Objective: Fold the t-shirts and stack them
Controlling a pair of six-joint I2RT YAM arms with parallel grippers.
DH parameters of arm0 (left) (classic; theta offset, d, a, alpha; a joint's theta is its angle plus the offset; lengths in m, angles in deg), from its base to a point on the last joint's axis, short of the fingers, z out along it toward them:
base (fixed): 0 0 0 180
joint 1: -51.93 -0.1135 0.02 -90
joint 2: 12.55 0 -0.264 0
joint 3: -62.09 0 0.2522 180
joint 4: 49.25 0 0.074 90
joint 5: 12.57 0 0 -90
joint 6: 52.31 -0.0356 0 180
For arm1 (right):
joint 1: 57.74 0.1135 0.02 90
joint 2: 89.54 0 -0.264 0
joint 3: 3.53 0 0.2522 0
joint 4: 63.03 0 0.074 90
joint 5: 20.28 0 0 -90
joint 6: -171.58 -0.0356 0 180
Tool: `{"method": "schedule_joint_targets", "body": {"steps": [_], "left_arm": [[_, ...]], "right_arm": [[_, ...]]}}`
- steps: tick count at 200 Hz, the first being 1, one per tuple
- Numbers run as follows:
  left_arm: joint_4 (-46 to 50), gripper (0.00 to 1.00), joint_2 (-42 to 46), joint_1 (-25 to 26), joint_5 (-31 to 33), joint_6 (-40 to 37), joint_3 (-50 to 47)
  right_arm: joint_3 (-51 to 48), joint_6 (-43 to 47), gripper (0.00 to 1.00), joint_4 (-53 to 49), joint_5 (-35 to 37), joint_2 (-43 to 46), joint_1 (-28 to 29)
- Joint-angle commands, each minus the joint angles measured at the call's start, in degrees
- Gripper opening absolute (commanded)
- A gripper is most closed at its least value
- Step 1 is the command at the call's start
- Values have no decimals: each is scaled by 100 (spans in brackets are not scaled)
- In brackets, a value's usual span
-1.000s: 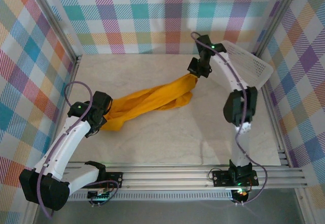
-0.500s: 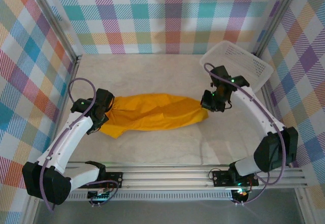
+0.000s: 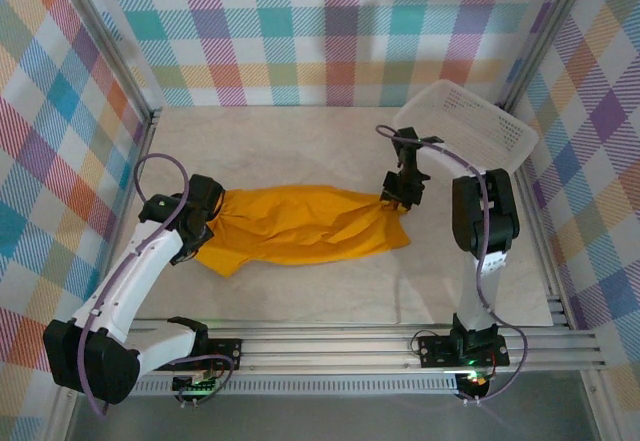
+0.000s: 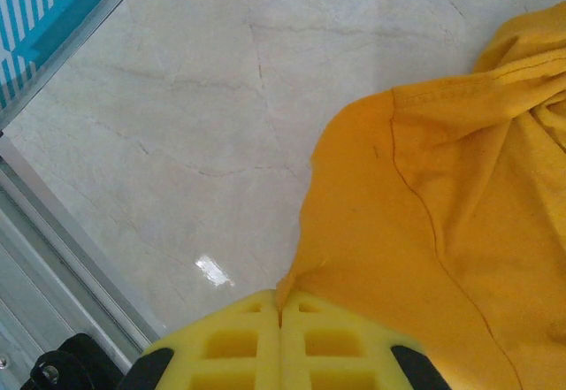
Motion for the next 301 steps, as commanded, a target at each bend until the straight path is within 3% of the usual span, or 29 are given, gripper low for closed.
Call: {"method": "schedule_joint_targets", "body": {"steps": [1,17,59,93,133,168,198,244,301], "left_arm": [[166,0,238,-79,32,14,64],[200,0,303,-78,-3,27,6],[142,0,297,-79,-121,58,-45],[65,0,230,-79,-185,28,-35],[32,0,217,-78,-206,11,-37],[40,0,226,-79,-194,19,-3],[60,0,227,-79,-202,10,36],[-236,0,73,-79,-428,-154,682],[-538,0,-1041,-322,-346,-224,4006]], "right_arm": [[-124,159,51,37,360,868,-86],[-917,140,56,101,518,1516,-125],[-2716,207,55,296,343,2537,-91],[-2755,482,56,331,460,2127,317],[-2564,343,47,471,580,1422,393],[-2293,290,21,535,585,1017,393],[-2093,391,0,498,781,1285,393],[-1341,453,0,2,366,2337,411],[1943,500,0,-274,-108,2066,368]]}}
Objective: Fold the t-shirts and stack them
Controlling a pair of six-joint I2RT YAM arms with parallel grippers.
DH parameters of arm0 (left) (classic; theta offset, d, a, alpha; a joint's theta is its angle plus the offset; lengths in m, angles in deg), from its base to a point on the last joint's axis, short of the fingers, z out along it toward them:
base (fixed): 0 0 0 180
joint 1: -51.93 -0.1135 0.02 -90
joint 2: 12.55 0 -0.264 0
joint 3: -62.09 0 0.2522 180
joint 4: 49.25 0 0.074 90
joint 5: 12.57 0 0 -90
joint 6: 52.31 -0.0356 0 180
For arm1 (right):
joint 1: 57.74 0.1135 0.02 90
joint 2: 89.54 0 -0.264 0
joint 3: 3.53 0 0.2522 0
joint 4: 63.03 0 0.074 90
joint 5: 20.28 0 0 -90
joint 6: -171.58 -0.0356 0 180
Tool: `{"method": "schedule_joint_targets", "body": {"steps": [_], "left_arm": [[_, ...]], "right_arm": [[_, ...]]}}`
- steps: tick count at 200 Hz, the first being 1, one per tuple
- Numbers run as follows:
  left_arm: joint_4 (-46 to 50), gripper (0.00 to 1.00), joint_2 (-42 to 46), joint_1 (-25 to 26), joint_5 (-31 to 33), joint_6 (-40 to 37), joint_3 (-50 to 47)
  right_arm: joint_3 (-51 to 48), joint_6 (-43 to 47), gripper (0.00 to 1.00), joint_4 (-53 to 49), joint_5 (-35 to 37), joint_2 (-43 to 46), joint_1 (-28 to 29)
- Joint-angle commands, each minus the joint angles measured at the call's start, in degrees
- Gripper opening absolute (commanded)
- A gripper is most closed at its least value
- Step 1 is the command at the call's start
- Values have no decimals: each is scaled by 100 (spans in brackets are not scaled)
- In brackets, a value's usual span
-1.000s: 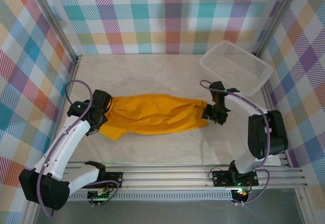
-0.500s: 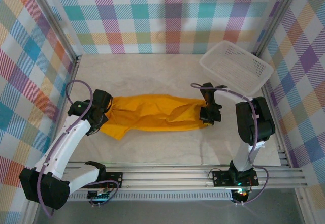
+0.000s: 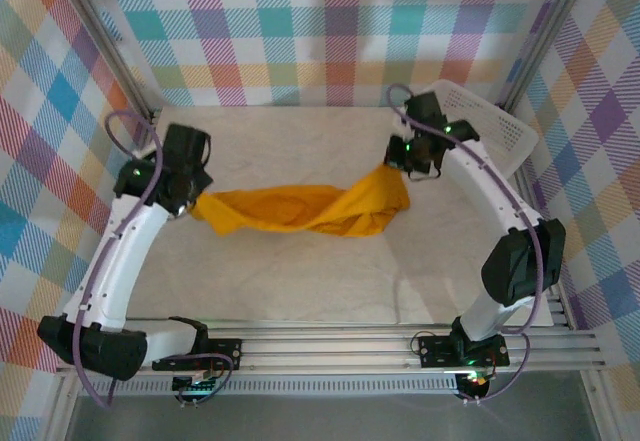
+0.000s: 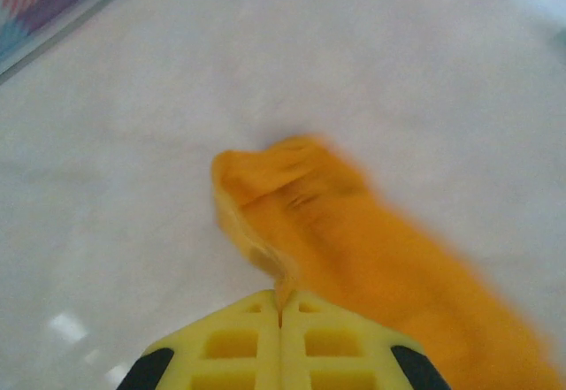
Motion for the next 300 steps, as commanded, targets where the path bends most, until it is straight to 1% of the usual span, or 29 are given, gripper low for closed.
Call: {"method": "schedule_joint_targets", "body": {"steps": [1,18,30,42,64,88,106,118,141,150,165,189,205,222,235,246,252,261,281,300], "left_arm": [[-219,0,-247,-183,146,-64,1219],[-216,0,-360,-215,309,0,2036],[-260,0,-318,-211,456,0,2489],[-388,0,-125,-213,641,-45,2744],[-1041,0,411,-216,931,-339,2838],[-1327,0,587,-216,1243,-711,3333],[-1472,0,449,-216,1243,-937,3700],[-1475,0,250,-216,1256,-946,3888],[-1577,0,-353,-238,1090,-1148,4271],[-1638,0,-626,-345,913,-1179,4343],[-1633,0,-1158,-769,350,-993,4454],[-1623,0,-2046,-1609,-889,-300,4596],[-1629,0,-2728,-2014,-1675,74,4925],[-1651,0,-3420,-2300,-2432,355,5517],[-1620,0,-3853,-2440,-2762,485,6136],[-1593,0,-4068,-2524,-2905,593,6686],[-1633,0,-4119,-2571,-2986,659,6898],[-1782,0,-4089,-2643,-3096,803,7041],[-2205,0,-3786,-2776,-3324,1058,7031],[-2454,0,-3380,-2797,-3359,986,7005]], "right_arm": [[1174,30,0,-161,-288,-79,3],[1818,-64,0,-41,-275,-33,-22],[1935,-105,0,148,-215,174,-27],[1716,-138,0,583,-130,600,-24],[1123,-191,0,1432,98,1488,-44],[899,-206,0,1785,179,2059,-47],[947,-239,0,1809,16,2108,-42],[1014,-317,0,1827,-154,2002,-48],[1352,-457,0,1929,-483,1448,-51],[1524,-512,0,2032,-629,1145,-50],[1883,-607,0,2174,-929,562,-71],[2909,-768,0,2186,-1527,-664,-115],[3962,-824,0,1963,-1868,-1609,-153],[5440,-997,0,1546,-2115,-2696,-233],[6621,-1302,0,1306,-2215,-3401,-336],[7237,-1562,0,1270,-2235,-3759,-421],[7337,-1650,0,1329,-2211,-3815,-466],[7204,-1758,0,1512,-2146,-3733,-530],[6404,-1978,0,2154,-2111,-3210,-735],[5876,-2035,0,2488,-2030,-2666,-981]]}}
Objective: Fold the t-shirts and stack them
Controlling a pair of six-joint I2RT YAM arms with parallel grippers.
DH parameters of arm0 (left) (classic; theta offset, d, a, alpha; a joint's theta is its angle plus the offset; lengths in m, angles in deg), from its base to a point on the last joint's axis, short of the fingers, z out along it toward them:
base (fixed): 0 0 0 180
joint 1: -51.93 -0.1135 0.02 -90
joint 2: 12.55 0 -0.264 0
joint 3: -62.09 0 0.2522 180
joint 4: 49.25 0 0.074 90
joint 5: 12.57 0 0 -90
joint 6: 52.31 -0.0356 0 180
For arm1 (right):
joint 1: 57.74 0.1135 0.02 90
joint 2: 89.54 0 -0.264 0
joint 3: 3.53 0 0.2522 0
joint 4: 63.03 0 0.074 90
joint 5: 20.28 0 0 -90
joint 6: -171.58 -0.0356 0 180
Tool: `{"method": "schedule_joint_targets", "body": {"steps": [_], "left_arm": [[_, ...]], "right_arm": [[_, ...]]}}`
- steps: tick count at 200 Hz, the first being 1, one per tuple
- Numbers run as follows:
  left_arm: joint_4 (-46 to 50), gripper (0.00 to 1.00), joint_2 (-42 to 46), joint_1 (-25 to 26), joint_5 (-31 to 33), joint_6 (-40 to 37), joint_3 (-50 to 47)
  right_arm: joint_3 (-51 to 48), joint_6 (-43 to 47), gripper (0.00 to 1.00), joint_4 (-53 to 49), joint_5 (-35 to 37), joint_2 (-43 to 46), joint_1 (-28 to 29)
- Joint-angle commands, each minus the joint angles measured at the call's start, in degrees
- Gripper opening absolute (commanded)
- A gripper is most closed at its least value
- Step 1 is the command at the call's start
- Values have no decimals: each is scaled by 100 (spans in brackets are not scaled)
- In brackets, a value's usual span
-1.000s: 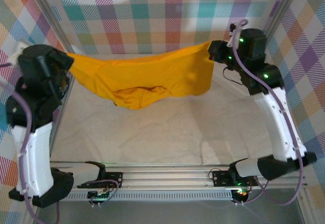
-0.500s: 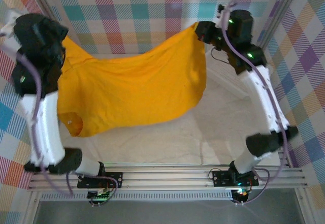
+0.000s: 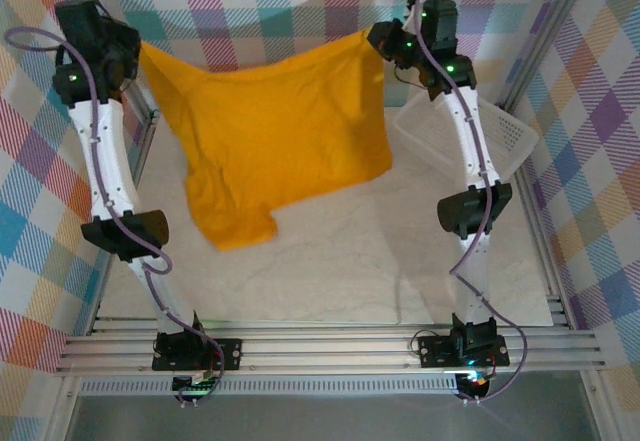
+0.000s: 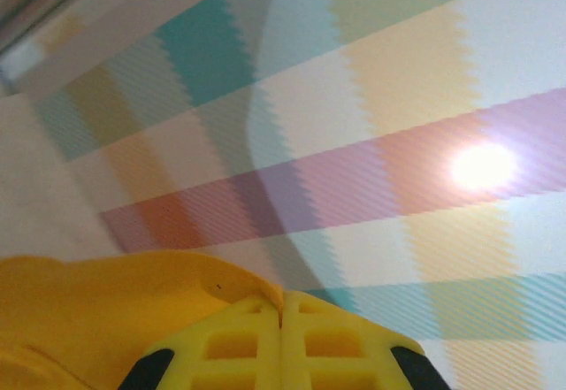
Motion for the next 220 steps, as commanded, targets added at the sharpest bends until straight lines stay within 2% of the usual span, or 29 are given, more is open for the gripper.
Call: {"method": "schedule_joint_targets", "body": {"steps": [1,21,36,54,86,110,118,130,138,146,158,179,220], "left_arm": [[-763,0,941,-103,-378,162,276],[-1087,0,1701,-93,-295,97,-304],[-1154,0,2487,-96,-106,125,-1288],[-1123,0,3433,-78,-119,251,-2971],[-462,0,5067,-4,-477,585,-6050],[-94,0,6168,23,-602,678,-8153],[-136,0,6401,40,-729,712,-8752],[-203,18,6639,97,-915,762,-9495],[-185,35,6707,134,-943,742,-9811],[-140,46,6734,170,-921,652,-10013],[49,52,6686,223,-823,577,-10156],[-28,51,6472,260,-821,478,-10332],[-668,35,5491,292,-469,222,-10224]], "right_arm": [[-357,-315,0,837,-7,960,-300],[-877,-381,0,992,-68,1460,-567],[-1229,-381,0,737,-187,1734,-718],[-1893,-245,0,297,-394,2080,-763],[-4799,-278,0,500,-583,3239,-710],[-6648,-68,0,170,-327,3827,-645],[-7168,-4,9,78,-321,3893,-628],[-7793,170,29,-76,-264,3893,-575],[-8081,290,37,-256,-96,3873,-541],[-8332,408,42,-344,99,3893,-514],[-8632,568,46,-340,329,3979,-474],[-8771,789,46,-352,603,4020,-301],[-8149,1045,38,-204,825,3207,397]]}}
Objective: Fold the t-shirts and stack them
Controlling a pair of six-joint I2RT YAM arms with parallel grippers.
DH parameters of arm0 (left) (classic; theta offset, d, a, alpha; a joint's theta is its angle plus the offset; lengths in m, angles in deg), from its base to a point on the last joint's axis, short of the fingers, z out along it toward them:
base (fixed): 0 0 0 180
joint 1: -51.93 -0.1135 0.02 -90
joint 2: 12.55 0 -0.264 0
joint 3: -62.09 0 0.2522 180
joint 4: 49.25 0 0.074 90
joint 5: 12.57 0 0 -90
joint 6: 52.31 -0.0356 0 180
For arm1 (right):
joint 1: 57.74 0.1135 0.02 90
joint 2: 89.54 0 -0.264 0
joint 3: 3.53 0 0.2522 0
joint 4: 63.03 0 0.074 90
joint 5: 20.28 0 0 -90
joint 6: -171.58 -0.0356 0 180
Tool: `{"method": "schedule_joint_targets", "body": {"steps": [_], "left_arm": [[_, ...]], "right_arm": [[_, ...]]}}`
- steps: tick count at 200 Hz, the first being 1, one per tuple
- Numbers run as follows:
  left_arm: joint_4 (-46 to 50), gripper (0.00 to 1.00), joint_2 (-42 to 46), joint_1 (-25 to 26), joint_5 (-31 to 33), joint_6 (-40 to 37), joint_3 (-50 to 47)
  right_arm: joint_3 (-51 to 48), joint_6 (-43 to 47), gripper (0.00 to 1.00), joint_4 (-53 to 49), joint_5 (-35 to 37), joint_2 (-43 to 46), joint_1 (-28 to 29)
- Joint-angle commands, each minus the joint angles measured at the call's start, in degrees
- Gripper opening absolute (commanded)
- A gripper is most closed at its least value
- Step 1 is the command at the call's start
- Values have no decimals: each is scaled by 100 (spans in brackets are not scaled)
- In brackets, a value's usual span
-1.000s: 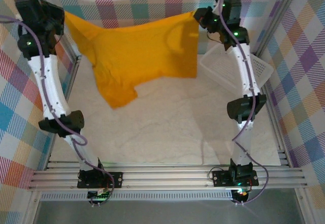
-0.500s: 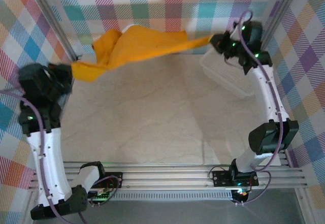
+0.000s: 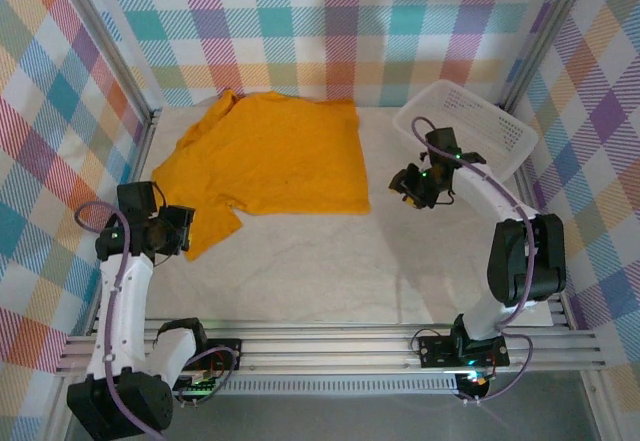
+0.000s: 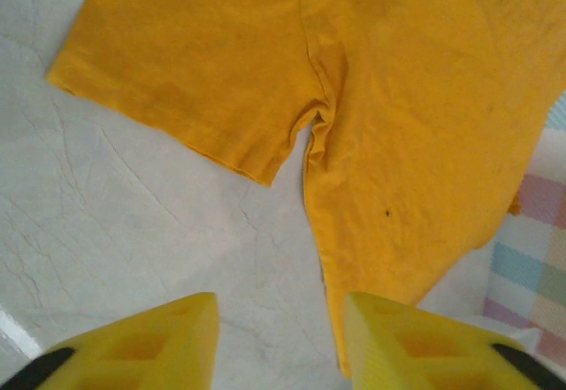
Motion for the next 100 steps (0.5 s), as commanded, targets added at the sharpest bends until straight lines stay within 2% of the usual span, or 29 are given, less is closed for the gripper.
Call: {"method": "schedule_joint_targets", "body": {"steps": [1,28,69,100], "left_arm": [[-553,34,-611,84,199,-249,65],[-873,25,-1688,150,466,-321,244],[-1170,27,-3396,128,835,-1051,908],[-1347,27,-4303,133,543,-1220,965]], "right_arm": [[558,352,38,177,198,-470,413],[1574,442,30,87,230,-1590,893],[2617,408,28,-269,242,-2842,1370],[2781,382,28,-890,445,-3366,1370]]}}
